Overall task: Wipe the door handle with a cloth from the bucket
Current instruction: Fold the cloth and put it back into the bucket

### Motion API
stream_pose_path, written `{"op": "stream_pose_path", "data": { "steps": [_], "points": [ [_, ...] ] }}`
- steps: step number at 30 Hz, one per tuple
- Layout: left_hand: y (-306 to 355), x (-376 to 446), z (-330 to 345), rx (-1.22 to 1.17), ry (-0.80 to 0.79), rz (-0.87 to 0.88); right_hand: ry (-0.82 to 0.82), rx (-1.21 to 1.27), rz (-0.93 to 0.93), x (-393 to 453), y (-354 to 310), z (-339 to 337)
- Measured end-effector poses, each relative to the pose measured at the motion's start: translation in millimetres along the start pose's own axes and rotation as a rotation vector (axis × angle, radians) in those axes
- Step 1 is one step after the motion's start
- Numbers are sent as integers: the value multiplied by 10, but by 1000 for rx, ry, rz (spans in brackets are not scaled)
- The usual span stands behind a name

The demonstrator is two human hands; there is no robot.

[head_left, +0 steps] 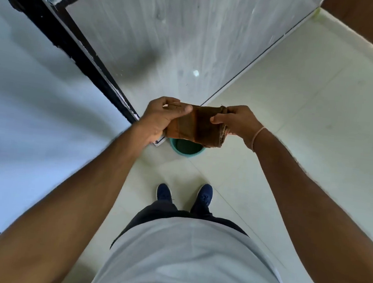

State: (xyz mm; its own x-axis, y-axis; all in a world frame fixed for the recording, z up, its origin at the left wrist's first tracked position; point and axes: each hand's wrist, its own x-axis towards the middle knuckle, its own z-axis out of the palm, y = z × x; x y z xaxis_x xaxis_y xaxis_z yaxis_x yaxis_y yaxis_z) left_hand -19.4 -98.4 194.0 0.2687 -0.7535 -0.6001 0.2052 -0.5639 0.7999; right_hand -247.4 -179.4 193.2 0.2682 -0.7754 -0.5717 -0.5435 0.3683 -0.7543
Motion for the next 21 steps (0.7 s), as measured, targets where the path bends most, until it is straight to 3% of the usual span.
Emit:
{"op": "stream_pose_path", "data": {
  "steps": [5,10,18,21],
  "points": [
    [-238,126,93,273,106,93,68,-96,153,187,81,176],
    [-270,195,305,550,126,254,174,-310,159,254,61,423],
    [-332,197,386,690,26,398,158,269,353,480,86,541],
    [-323,188,351,742,-16,402,74,330,361,548,59,536]
  ]
}}
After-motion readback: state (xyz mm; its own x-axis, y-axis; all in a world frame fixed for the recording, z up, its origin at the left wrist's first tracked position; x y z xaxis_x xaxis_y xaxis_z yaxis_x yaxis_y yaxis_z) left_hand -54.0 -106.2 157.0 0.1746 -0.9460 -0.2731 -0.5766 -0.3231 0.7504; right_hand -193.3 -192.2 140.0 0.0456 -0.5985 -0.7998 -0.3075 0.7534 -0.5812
